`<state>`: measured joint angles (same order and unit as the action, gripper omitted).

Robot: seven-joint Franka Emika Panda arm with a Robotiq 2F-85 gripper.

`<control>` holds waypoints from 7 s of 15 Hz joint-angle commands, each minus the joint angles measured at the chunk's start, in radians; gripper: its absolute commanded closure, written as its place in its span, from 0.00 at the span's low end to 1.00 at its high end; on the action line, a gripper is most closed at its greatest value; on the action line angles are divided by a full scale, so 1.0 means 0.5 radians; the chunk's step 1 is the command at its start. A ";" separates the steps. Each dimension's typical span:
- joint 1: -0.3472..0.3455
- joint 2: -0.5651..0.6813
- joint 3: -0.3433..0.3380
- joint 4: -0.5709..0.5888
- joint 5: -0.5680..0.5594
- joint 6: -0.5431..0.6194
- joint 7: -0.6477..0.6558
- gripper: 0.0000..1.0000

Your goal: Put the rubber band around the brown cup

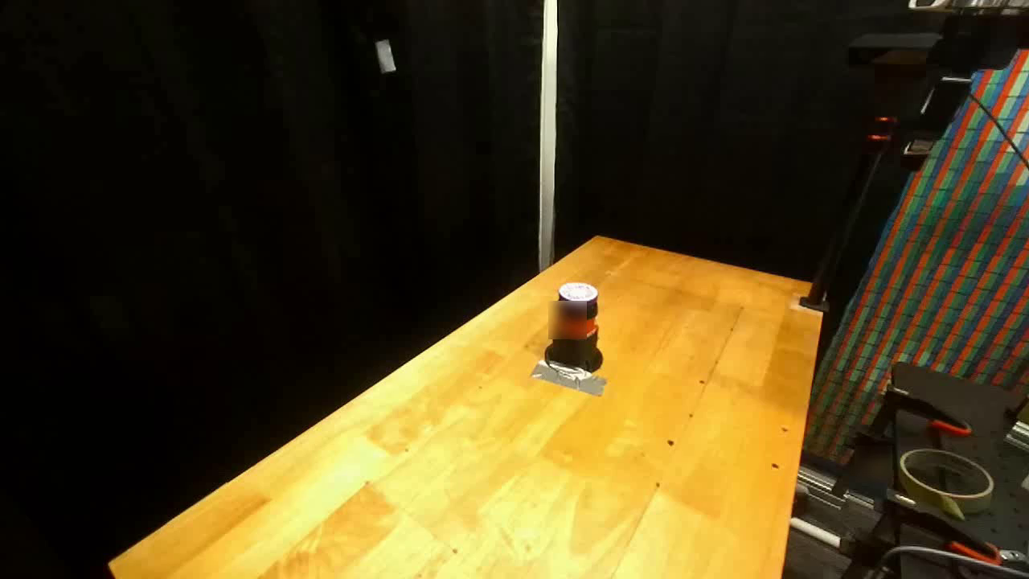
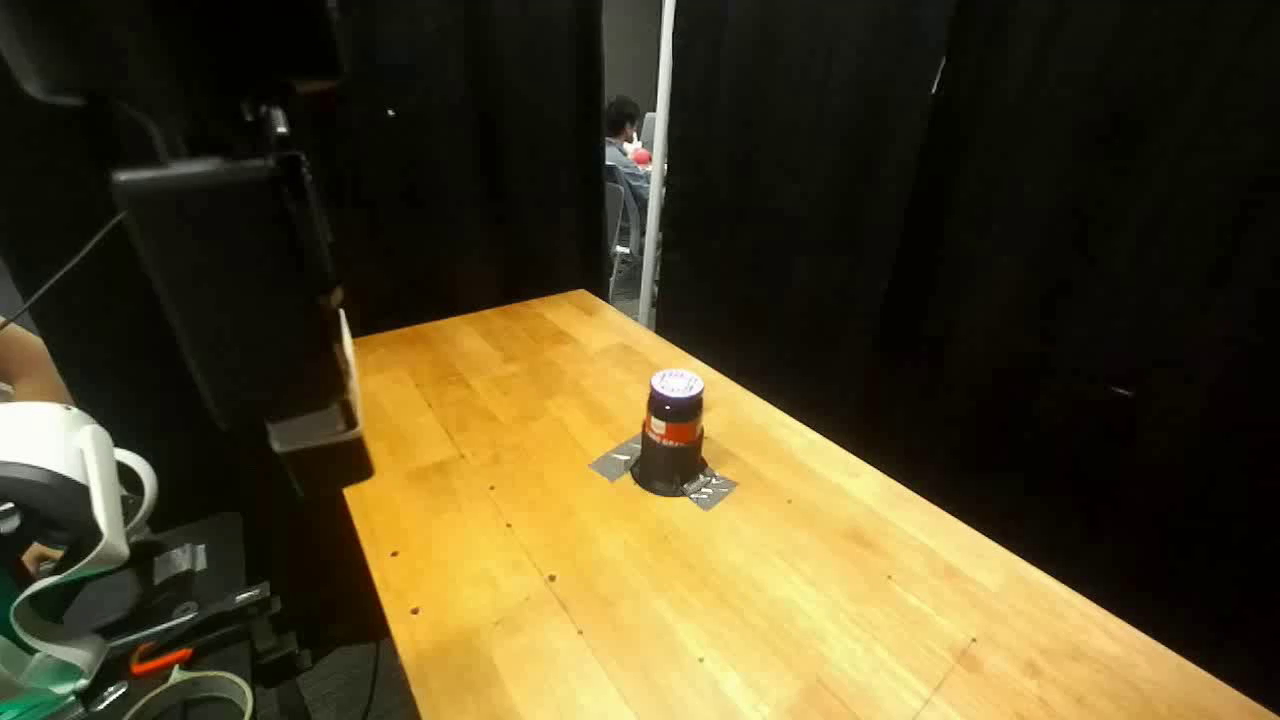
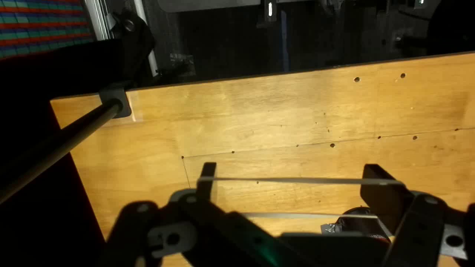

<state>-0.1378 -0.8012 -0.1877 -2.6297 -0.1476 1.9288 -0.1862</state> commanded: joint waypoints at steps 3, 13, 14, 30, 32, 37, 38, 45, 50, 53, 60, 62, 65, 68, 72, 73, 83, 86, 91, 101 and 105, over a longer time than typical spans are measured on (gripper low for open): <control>0.001 -0.008 0.001 0.015 0.001 -0.005 0.001 0.00; 0.101 0.053 0.373 0.054 0.017 -0.046 0.354 0.00; 0.154 0.141 0.479 0.088 0.035 -0.034 0.457 0.00; 0.393 1.936 0.781 1.118 -0.347 1.155 1.150 0.00; 0.441 2.116 0.681 1.270 -0.341 1.208 1.128 0.00; 0.540 2.428 0.503 1.543 -0.242 1.240 1.078 0.00; 0.558 2.477 0.477 1.575 -0.237 1.253 1.087 0.00; 0.609 2.714 0.388 1.729 -0.142 1.236 1.062 0.00; 0.636 2.804 0.324 1.756 -0.146 1.294 1.093 0.00; 0.662 2.815 0.287 1.731 -0.155 1.335 1.111 0.00; 0.596 2.582 0.380 1.478 0.016 1.008 0.932 0.00; 0.586 2.491 0.393 1.372 0.068 0.967 0.902 0.00; 0.555 2.368 0.419 1.194 0.137 0.967 0.827 0.00; 0.521 2.290 0.433 1.036 0.196 1.024 0.760 0.25; 0.498 2.170 0.462 0.815 0.255 1.275 0.698 0.51; 0.492 2.130 0.473 0.744 0.266 1.374 0.670 0.58; 0.536 2.007 0.459 0.082 0.204 2.846 0.632 1.00; 0.572 2.066 0.434 -0.023 0.243 3.221 0.610 1.00; 0.518 2.206 0.514 -0.108 0.291 3.768 0.579 1.00; 0.568 2.581 0.533 -0.026 0.578 4.671 0.569 1.00; 0.533 2.555 0.548 -0.039 0.575 4.581 0.593 0.72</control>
<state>0.1380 0.4779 0.0777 -2.6483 0.1395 4.2202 0.1148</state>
